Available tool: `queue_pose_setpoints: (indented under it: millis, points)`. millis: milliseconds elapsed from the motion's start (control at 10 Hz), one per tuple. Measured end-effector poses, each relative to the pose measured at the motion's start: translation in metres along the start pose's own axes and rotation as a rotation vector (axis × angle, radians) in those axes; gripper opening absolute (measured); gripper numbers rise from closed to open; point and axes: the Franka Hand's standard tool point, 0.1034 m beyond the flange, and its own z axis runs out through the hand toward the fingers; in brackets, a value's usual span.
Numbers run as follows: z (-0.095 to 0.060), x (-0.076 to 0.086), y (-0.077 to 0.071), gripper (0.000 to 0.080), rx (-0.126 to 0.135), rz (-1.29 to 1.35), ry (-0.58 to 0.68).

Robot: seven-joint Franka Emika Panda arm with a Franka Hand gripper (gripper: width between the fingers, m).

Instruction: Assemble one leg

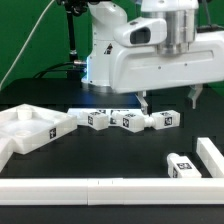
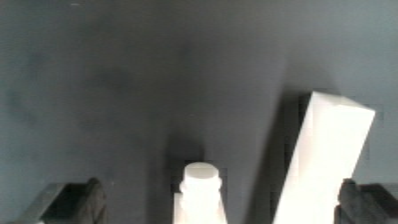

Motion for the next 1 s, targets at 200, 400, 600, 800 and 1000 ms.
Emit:
queue_pose_setpoints:
  millis: [200,400,600,800,1000]
  points:
    - [0.0,0.0,0.0,0.0649,0.0,-0.001,0.0]
    - [0.001,0.0,-0.001,0.0649,0.0,-0.001,0.0]
    - [0.004,0.02,0.006,0.0649,0.041,0.06,-0.043]
    - [0.016,0.057,0.008,0.0649,0.051,0.056,-0.012]
    - [0.018,0.068,0.008,0.0649,0.052,0.022,0.025]
